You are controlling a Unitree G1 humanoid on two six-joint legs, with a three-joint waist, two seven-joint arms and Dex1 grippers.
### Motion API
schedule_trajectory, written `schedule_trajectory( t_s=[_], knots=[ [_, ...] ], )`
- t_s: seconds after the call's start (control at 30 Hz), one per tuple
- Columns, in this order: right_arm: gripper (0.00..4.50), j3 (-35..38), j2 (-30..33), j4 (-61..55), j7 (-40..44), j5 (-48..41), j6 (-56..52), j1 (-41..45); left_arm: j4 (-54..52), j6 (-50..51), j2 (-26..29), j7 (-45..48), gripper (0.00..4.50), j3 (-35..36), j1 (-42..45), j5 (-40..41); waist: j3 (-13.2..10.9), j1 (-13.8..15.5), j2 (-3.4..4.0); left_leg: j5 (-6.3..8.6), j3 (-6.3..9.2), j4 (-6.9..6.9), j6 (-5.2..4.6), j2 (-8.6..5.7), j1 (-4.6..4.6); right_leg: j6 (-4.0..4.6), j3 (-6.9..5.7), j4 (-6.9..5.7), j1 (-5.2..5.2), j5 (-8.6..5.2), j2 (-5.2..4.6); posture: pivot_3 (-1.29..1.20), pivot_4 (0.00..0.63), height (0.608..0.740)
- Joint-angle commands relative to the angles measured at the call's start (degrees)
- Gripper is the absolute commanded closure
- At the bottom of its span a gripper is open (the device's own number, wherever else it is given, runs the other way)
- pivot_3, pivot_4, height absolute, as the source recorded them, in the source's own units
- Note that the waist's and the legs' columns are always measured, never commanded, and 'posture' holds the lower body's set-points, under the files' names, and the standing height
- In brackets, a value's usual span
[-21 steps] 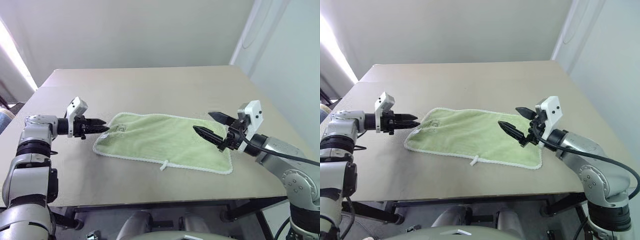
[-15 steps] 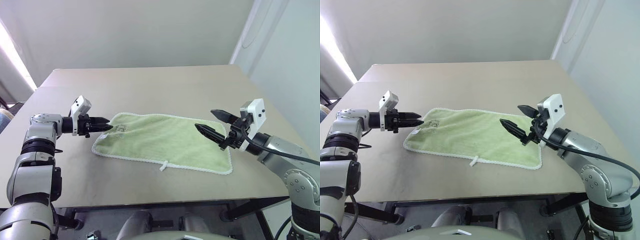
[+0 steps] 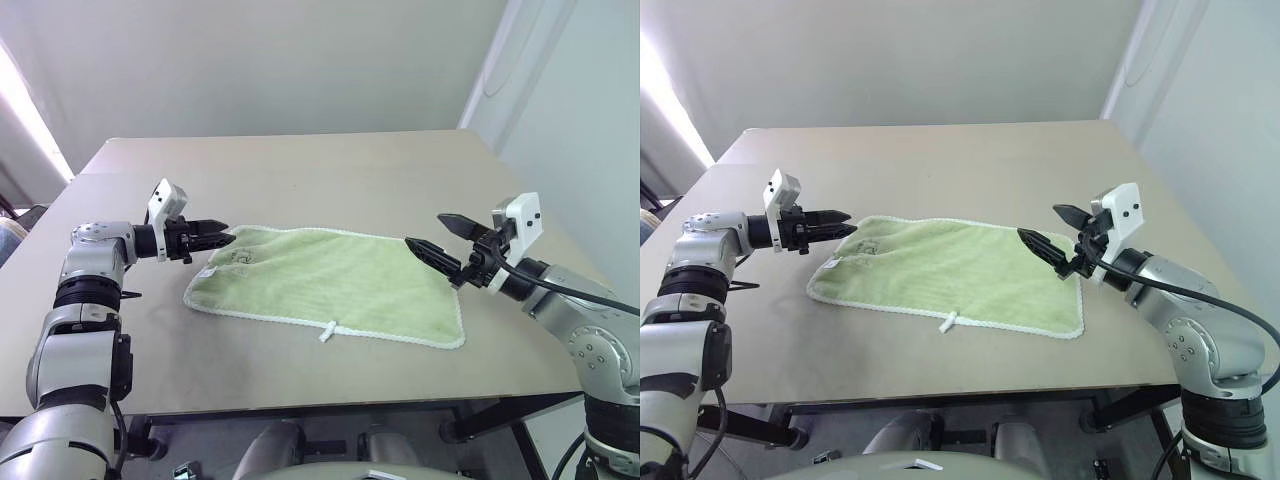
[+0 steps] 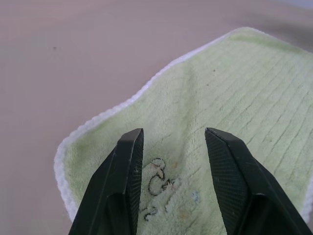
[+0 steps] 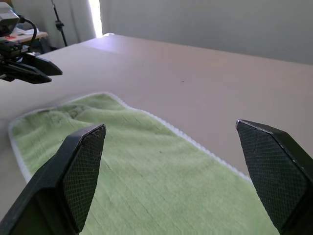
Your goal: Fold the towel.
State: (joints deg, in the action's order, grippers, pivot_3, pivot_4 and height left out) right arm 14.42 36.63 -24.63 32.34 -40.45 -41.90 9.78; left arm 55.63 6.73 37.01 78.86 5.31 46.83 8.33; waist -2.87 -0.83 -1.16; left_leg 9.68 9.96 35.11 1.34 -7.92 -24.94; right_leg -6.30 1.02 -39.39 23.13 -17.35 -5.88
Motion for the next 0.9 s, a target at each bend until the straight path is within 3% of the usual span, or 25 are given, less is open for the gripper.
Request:
schedule_trajectory(
  t_s=[0.03, 0.57, 0.73, 0.9],
  knots=[
    [0.05, 1.2, 0.9, 0.5, 0.2, 0.8, 1.4, 1.8, -2.7, 0.8, 0.9, -1.5, 2.38, 0.8, 0.0, 1.1, 0.0, 0.0, 0.0, 0.0, 0.0, 0.01, 0.0, 0.0, 0.0, 0.0, 0.0, 0.0, 0.0, 0.0, 0.0, 0.0, 0.0, 0.692],
    [0.05, 1.9, 2.9, 0.2, 2.3, 1.8, 0.5, -1.4, -7.6, 3.4, -0.4, -0.9, 2.38, -0.3, -1.8, 1.7, 0.0, 0.2, 0.0, 0.03, 0.0, 0.04, 0.04, 0.0, 0.0, 0.0, -0.02, 0.01, -0.02, 0.01, -0.01, 0.0, 0.0, 0.692],
    [0.05, 2.8, 5.4, -3.2, 4.9, -0.4, -0.9, -5.5, -7.6, 3.2, 2.1, 0.9, 2.38, -1.0, -2.7, 0.8, 0.0, -0.1, 0.0, 0.03, -0.01, 0.01, 0.05, 0.04, 0.0, 0.0, 0.0, 0.01, -0.02, 0.0, 0.01, 0.0, 0.0, 0.692],
    [0.05, -0.7, 8.7, -5.8, 8.1, 1.0, -2.7, -12.5, -7.9, 2.3, 7.0, 5.3, 2.38, -2.8, -3.2, -0.1, 0.0, 0.1, 0.0, 0.05, -0.02, 0.01, 0.07, 0.06, -0.01, 0.02, -0.01, 0.04, -0.02, -0.01, 0.01, 0.0, 0.0, 0.692]
  ],
)
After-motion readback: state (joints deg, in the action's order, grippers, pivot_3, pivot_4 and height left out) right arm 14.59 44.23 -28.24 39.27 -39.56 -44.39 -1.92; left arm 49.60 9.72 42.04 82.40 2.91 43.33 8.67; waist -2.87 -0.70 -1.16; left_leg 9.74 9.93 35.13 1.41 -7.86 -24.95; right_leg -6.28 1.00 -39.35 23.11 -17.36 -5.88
